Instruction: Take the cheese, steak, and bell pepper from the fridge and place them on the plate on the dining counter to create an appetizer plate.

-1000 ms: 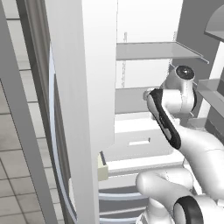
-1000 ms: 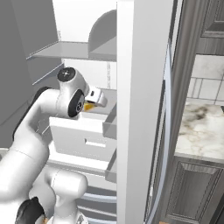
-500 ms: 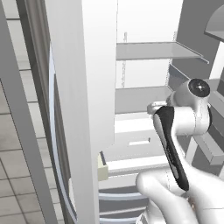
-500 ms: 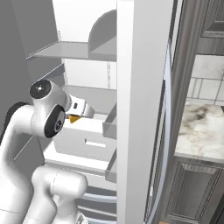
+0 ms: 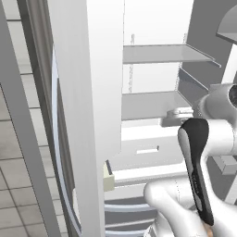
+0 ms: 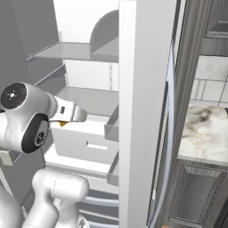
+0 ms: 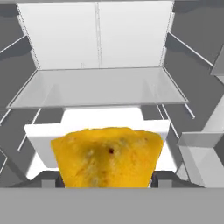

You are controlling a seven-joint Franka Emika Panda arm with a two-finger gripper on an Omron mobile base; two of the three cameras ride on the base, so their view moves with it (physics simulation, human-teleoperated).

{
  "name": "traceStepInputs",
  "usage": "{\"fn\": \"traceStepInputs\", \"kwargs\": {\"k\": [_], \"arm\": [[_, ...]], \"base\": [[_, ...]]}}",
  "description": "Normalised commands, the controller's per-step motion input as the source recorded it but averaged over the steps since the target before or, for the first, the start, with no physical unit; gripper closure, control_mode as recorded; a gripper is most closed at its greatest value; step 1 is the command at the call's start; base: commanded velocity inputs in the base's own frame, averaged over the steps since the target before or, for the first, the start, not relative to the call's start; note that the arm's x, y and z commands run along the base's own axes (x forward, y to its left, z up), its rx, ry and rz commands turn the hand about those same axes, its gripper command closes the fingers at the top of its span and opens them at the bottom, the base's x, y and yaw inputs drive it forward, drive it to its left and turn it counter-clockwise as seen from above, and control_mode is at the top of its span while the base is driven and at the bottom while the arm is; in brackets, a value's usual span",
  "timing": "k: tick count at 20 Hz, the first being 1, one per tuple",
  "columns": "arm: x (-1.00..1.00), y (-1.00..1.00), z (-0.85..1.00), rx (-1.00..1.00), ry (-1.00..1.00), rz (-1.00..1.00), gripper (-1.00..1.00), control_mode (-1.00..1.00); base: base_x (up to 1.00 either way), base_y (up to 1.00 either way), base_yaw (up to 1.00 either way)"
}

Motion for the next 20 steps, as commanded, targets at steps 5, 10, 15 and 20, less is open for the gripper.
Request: {"fn": "traceStepInputs", "kwargs": {"k": [5, 10, 15, 20], "arm": [[-0.56, 0.0, 0.16, 0.0, -0.02, 0.0, 1.0, -1.0], [-0.12, 0.0, 0.0, 0.0, 0.0, 0.0, 1.0, 1.0], [0.0, 0.0, 0.0, 0.0, 0.0, 0.0, 1.0, 1.0], [0.0, 0.0, 0.0, 0.0, 0.0, 0.0, 1.0, 1.0]], "base": [[0.0, 0.0, 0.0], [-0.5, 0.0, 0.0], [-0.62, 0.0, 0.01], [-0.4, 0.12, 0.12]]}}
